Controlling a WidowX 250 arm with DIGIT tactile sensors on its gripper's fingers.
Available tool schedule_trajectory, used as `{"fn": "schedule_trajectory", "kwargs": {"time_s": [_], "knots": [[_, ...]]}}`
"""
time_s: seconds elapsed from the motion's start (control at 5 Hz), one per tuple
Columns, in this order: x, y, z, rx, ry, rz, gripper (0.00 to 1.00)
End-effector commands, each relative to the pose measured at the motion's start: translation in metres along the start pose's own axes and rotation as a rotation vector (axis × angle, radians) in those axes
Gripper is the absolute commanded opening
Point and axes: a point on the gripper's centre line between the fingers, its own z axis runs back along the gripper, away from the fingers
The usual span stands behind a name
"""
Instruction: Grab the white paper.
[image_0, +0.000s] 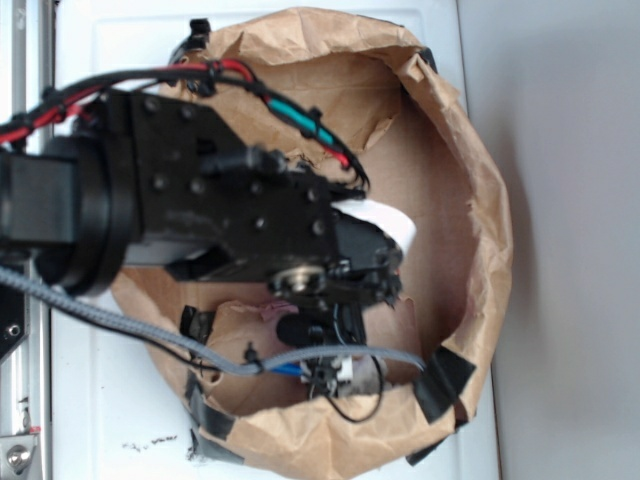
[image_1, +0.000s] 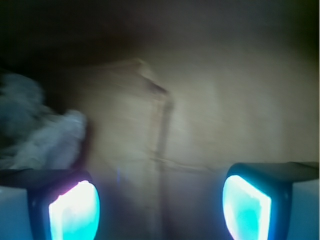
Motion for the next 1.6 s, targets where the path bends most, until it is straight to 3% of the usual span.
{"fn": "schedule_trajectory", "kwargs": {"time_s": [0.0,0.2,0.6,0.8,1.0,1.4], "knots": [[0.021,-0.013,0.020,-0.081,-0.126,-0.044,1.00],[0.017,-0.016,0.022,-0.125,-0.148,-0.059,1.00],[0.016,-0.049,-0.019,-0.206,-0.072,-0.174,1.00],[0.011,-0.058,-0.042,-0.159,-0.036,-0.196,1.00],[0.009,-0.057,-0.045,-0.134,-0.042,-0.174,0.00],[0.010,-0.035,-0.024,-0.159,-0.091,-0.114,0.00]]}}
